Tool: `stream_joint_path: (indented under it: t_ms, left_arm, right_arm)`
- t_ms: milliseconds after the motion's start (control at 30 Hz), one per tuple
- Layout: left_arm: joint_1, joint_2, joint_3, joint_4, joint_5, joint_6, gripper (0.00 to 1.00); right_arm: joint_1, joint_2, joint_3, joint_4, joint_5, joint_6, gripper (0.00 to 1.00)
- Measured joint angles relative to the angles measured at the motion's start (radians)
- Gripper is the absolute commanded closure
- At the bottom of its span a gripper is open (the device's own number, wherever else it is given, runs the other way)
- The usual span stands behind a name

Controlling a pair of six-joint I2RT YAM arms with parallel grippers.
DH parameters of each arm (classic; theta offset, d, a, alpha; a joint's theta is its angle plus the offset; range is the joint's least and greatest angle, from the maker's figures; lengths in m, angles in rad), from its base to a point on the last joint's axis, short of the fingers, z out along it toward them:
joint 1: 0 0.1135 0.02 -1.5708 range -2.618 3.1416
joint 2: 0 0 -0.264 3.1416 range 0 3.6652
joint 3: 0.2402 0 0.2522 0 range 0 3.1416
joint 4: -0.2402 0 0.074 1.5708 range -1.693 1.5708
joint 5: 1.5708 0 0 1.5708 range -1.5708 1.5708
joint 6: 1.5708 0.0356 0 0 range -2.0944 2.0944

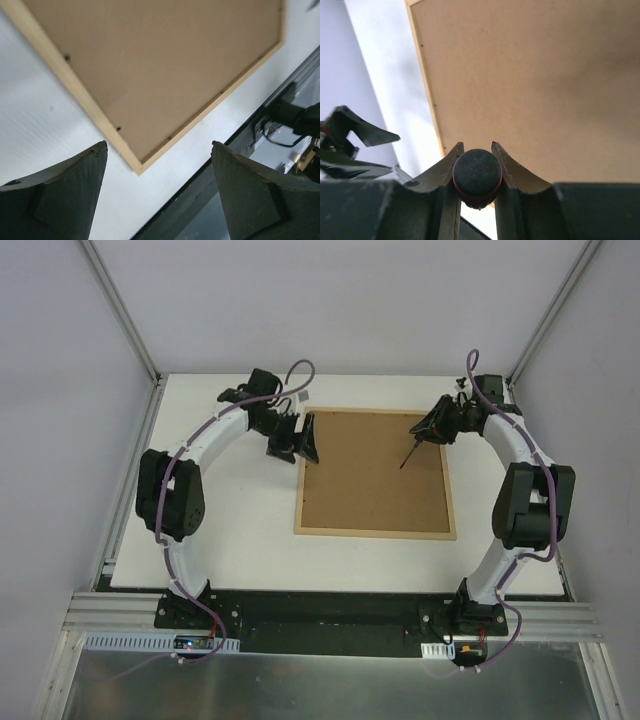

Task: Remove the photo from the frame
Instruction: Adjust the photo frame at the center of the board, then adjust the screwdriver.

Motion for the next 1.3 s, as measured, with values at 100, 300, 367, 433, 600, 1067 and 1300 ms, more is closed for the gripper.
stream_joint_path:
  t_ms: [100, 300, 367, 433, 600, 1067, 1300]
  left_arm:
    - [0.021, 0.014, 0.153, -0.003, 0.092, 0.019, 0.13]
    - [-0.058, 0.173, 0.433, 0.017, 0.287, 0.032, 0.12]
    - [-0.090, 0.238, 0.488, 0.015, 0.324, 0.027, 0.12]
    - [-0.118, 0.317, 0.541, 0.015, 0.364, 0.011, 0.12]
    - [-0.158, 0.422, 0.582, 0.012, 0.444, -0.023, 0.15]
    - [-0.175, 0.425, 0.580, 0.063, 0.563, -0.098, 0.75]
    - [-0.172, 0.425, 0.555, 0.091, 0.580, -0.130, 1.00]
  right_arm:
    - [0.015, 0.000, -0.077, 0.122, -0.055, 0.111, 0.99]
    - [0.071, -0.002, -0.217, 0.388, -0.141, 0.322, 0.99]
    - [0.093, -0.002, -0.239, 0.465, -0.167, 0.383, 0.99]
    - [0.115, -0.002, -0.265, 0.566, -0.191, 0.445, 0.99]
    - [0.154, -0.002, -0.296, 0.715, -0.232, 0.550, 0.99]
    - [0.175, -0.002, -0.321, 0.874, -0.264, 0.638, 0.99]
    - [0.187, -0.003, -0.328, 0.903, -0.288, 0.628, 0.70]
